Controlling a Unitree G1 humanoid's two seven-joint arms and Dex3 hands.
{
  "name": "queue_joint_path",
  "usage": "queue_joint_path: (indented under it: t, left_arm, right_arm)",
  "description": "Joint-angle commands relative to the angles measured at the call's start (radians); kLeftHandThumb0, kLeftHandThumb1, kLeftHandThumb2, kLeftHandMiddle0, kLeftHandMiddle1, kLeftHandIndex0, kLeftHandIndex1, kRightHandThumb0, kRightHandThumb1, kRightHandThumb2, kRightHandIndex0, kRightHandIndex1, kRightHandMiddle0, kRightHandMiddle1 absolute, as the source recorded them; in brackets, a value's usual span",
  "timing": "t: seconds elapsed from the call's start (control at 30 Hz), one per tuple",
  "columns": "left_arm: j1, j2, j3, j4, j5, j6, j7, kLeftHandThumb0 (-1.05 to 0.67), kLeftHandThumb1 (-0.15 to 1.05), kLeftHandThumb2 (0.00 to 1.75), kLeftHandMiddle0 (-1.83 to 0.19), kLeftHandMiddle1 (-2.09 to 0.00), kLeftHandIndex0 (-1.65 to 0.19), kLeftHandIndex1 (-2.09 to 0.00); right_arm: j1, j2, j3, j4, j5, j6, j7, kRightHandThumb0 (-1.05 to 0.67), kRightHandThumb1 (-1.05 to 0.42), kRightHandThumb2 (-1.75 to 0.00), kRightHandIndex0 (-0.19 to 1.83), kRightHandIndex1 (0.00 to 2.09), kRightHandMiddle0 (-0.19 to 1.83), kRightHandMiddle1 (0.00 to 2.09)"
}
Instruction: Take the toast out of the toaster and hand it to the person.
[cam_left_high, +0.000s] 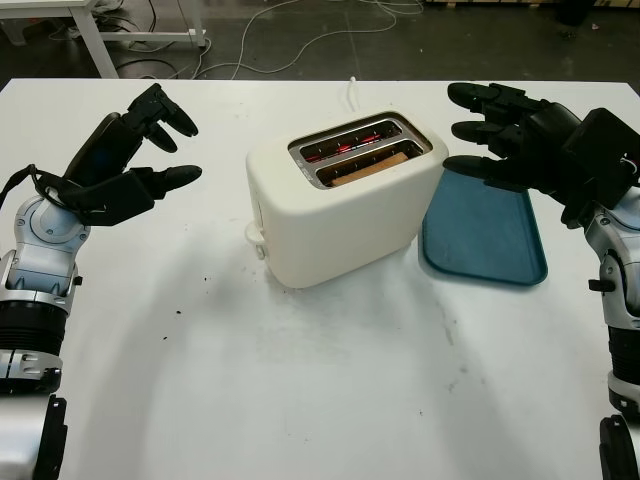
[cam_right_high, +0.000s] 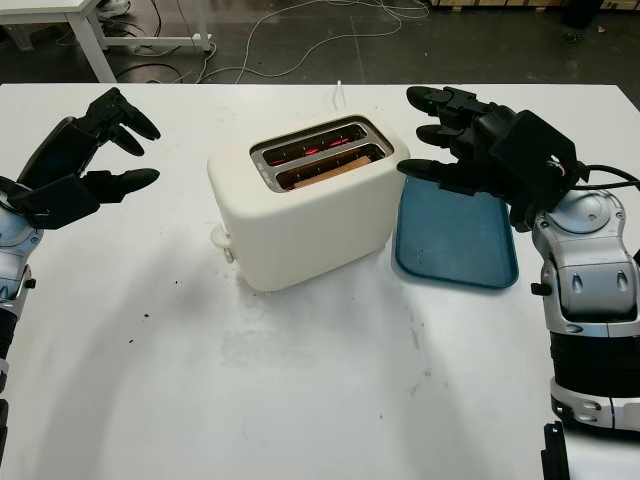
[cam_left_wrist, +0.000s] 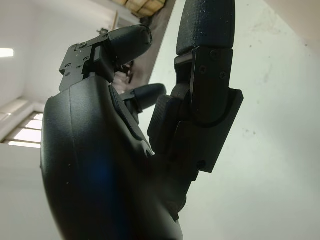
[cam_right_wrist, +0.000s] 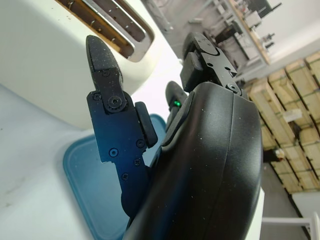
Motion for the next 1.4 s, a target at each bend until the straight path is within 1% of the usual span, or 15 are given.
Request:
queue_joint_path:
  t: [0.0,0.5,0.77,1.03,1.37]
  left_arm:
    - [-0.001,0.003,0.005,0.002,0.002,-0.009,0.002,-1.05,0.92,0.33,0.00,-1.75,0.00,-1.62]
    - [0.001,0.004,0.004,-0.003,0.006,-0.004,0.005,-1.05,0.92,0.34,0.00,-1.75,0.00,-1.63]
    - [0.000,0.000,0.006,0.005,-0.009,-0.014,-0.002,-1.05,0.92,0.31,0.00,-1.75,0.00,-1.62]
    - [0.000,0.002,0.007,0.006,-0.007,-0.016,-0.001,-1.05,0.92,0.32,0.00,-1.75,0.00,-1.62]
    - [-0.002,0.000,0.008,0.007,-0.014,-0.013,-0.006,-1.05,0.92,0.31,0.00,-1.75,0.00,-1.63]
  right_arm:
    - [0.000,0.001,-0.001,-0.008,0.003,-0.007,-0.004,-0.45,-0.83,0.00,0.00,0.59,0.26,0.07]
    - [0.000,-0.001,0.000,-0.014,0.000,-0.002,-0.007,-0.48,-0.83,0.00,0.00,0.60,0.26,0.07]
    - [0.001,0.002,-0.004,-0.014,0.006,0.002,-0.006,-0.43,-0.83,0.00,0.00,0.58,0.25,0.07]
    - [0.000,0.003,0.001,-0.018,-0.001,0.004,-0.010,-0.46,-0.83,0.00,0.00,0.60,0.26,0.08]
    - [0.001,0.001,0.002,-0.019,-0.001,-0.006,-0.005,-0.45,-0.84,0.00,0.00,0.59,0.25,0.08]
